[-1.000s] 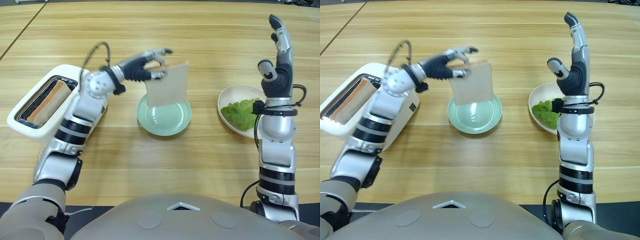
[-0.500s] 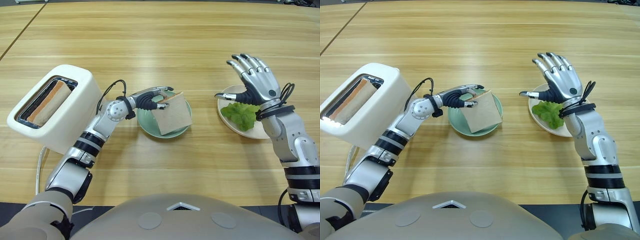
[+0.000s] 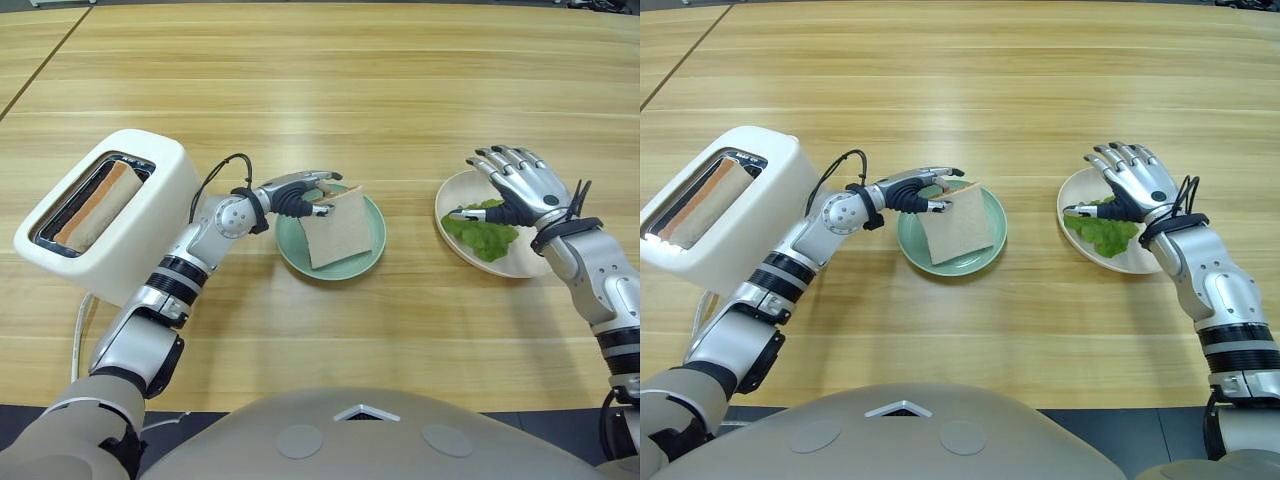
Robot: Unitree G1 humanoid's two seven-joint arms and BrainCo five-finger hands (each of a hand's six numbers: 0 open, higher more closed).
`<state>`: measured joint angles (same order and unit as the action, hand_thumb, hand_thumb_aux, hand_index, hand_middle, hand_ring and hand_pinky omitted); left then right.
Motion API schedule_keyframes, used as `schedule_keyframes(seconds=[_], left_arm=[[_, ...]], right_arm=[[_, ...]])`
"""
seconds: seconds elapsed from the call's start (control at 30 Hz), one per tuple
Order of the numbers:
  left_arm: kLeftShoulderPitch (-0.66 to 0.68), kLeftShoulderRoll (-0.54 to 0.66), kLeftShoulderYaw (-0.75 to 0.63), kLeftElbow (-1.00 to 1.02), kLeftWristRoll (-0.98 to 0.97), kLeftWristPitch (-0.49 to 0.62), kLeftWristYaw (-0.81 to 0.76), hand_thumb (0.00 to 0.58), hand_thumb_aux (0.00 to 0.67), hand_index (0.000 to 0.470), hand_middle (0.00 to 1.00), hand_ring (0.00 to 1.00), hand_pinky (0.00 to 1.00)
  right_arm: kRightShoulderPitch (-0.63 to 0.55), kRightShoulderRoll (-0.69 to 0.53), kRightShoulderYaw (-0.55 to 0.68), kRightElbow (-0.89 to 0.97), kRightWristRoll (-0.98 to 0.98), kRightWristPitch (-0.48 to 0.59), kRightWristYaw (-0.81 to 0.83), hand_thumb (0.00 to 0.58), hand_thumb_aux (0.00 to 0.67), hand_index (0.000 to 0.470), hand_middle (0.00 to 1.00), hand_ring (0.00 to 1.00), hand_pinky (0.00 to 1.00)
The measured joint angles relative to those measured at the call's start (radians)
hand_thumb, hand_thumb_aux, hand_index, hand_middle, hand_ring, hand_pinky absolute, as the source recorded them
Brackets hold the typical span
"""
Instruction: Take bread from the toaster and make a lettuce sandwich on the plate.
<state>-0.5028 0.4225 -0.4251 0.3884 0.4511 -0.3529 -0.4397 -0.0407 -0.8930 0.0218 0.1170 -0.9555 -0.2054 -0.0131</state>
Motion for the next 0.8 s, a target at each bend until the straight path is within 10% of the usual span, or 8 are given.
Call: schedule_keyframes(seconds=[0.27, 0.57, 0.6, 0.63, 0.8], left_arm=[[-0.004, 0.015, 0.017, -0.106, -0.126, 0.162, -0.257, 0.580, 0.670, 0.470, 0.00, 0.00, 0.00], [-0.090, 0.025, -0.041, 0.040, -0.011, 0.066, -0.205, 0.578, 0.631, 0.442, 0.00, 0.00, 0.00], [-0.091, 0.024, -0.043, 0.053, 0.000, 0.053, -0.189, 0.297, 0.202, 0.142, 0.00, 0.00, 0.00], [-0.094, 0.023, -0.044, 0.066, 0.001, 0.044, -0.174, 0.000, 0.000, 0.000, 0.00, 0.00, 0.00], [-0.110, -0.002, -0.042, 0.108, 0.026, 0.009, -0.106, 0.000, 0.000, 0.000, 0.00, 0.00, 0.00]], right_arm=[[0.023, -0.047, 0.008, -0.006, 0.014, 0.003, 0.043, 0.000, 0.000, 0.000, 0.00, 0.00, 0.00], [0.021, -0.048, 0.061, 0.020, 0.012, -0.018, 0.063, 0.000, 0.000, 0.000, 0.00, 0.00, 0.00], [0.020, -0.049, 0.066, 0.022, 0.012, -0.018, 0.065, 0.000, 0.000, 0.000, 0.00, 0.00, 0.00], [0.020, -0.050, 0.071, 0.025, 0.012, -0.019, 0.067, 0.000, 0.000, 0.000, 0.00, 0.00, 0.00], [0.026, -0.071, 0.086, 0.026, 0.012, -0.019, 0.083, 0.136, 0.084, 0.059, 0.00, 0.00, 0.00]])
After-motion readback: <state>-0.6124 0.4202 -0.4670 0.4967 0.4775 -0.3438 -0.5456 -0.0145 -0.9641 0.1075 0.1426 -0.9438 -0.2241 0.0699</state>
